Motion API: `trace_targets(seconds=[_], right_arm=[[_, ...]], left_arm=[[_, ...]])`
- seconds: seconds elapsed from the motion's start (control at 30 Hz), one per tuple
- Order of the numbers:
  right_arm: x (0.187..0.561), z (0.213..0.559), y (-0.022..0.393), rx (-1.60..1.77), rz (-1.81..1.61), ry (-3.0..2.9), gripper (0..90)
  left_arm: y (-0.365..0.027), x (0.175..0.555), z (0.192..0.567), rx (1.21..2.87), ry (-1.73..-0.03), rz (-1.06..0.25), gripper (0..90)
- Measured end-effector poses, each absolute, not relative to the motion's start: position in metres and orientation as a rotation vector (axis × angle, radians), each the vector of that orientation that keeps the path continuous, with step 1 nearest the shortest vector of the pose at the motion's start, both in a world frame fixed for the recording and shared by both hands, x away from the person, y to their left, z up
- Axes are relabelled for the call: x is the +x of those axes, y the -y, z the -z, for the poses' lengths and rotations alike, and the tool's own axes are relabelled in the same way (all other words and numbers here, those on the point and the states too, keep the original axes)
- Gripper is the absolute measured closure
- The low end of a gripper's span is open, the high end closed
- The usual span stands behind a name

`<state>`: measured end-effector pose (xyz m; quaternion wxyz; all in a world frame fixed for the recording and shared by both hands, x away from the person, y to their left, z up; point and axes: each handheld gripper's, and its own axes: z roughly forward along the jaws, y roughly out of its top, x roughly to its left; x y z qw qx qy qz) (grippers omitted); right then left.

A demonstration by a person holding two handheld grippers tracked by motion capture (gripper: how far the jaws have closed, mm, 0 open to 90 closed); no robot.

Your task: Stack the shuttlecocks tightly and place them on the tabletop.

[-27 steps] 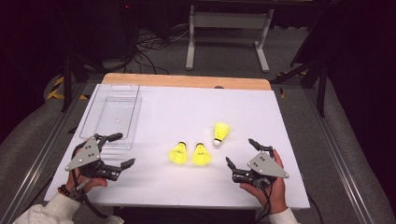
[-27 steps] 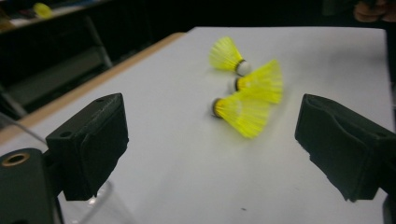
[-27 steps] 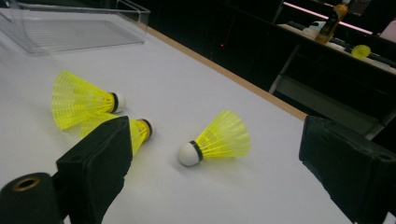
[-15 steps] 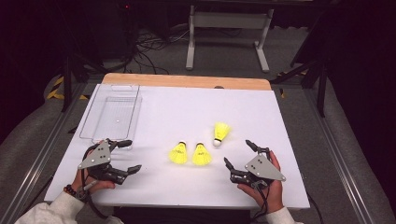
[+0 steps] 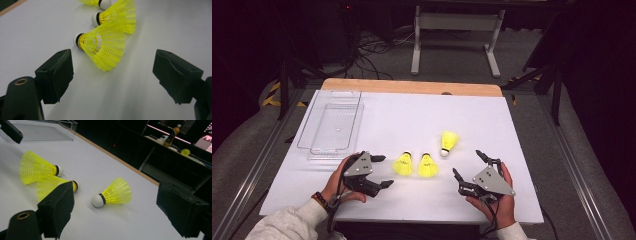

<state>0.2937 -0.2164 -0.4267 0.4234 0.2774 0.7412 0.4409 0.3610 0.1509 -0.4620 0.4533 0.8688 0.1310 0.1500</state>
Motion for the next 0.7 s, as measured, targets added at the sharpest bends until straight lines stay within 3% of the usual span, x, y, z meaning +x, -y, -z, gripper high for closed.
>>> trace_targets(seconds=[0.3, 0.43, 0.57, 0.7], right_arm=[[0.295, 0.429, 0.213, 0.659, -1.065, -1.868, 15.9], [0.296, 0.429, 0.212, 0.656, -1.070, -1.869, 15.9], [0.296, 0.429, 0.212, 0.649, -1.067, -1.876, 15.9], [0.296, 0.429, 0.212, 0.646, -1.067, -1.876, 15.9]], left_arm=[[-0.132, 0.376, 0.467, 2.139, -0.325, -0.440, 28.1], [-0.120, 0.381, 0.472, 2.194, -0.355, -0.530, 38.4], [-0.113, 0.382, 0.474, 2.215, -0.349, -0.560, 51.9], [-0.115, 0.382, 0.473, 2.221, -0.352, -0.574, 59.6]])
